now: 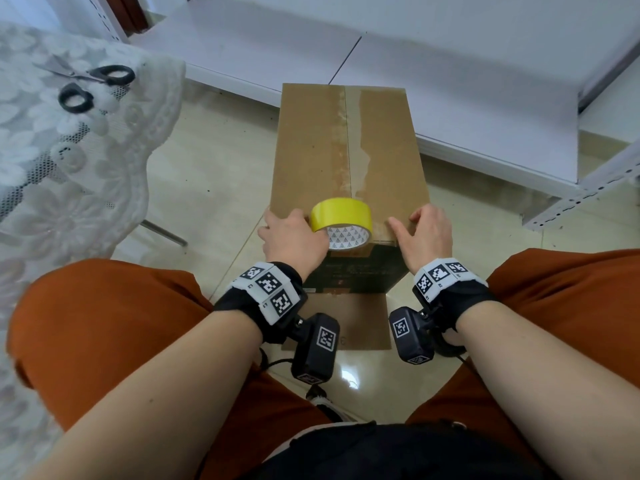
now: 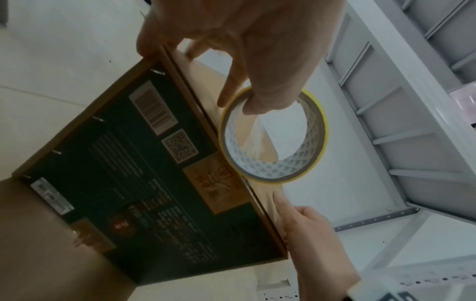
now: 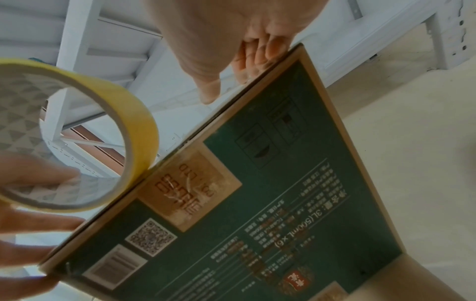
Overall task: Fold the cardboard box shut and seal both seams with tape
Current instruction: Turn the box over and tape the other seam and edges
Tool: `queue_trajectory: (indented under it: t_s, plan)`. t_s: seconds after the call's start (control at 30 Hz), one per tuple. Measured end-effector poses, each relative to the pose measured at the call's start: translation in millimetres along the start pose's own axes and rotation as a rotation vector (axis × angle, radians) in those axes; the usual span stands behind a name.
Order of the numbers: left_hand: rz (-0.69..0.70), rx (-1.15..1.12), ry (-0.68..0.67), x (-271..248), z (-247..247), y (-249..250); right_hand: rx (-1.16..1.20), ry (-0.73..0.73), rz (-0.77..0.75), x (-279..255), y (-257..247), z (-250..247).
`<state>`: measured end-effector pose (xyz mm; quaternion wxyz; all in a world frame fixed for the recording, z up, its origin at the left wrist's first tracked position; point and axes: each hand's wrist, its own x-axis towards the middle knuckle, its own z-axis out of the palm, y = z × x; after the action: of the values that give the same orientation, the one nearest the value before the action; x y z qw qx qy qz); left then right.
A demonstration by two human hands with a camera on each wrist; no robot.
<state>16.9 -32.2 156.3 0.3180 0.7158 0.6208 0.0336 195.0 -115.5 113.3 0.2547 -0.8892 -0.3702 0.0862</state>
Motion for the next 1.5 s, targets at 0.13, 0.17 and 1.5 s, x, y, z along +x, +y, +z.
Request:
queue_trajectory:
  t_s: [0.13, 0.17, 1.5]
  plan:
    - [-0.030, -0.009, 0.078, -1, 10, 1, -0.110, 0.016, -0.009, -1, -6, 2]
    - [-0.029, -0.003, 0.093, 0, 11, -2, -0.132, 0.021, -0.029, -3, -10, 3]
    - [0.100, -0.161, 0.185, 4, -4, -39, -0.129, 0.045, -0.058, -14, -26, 21]
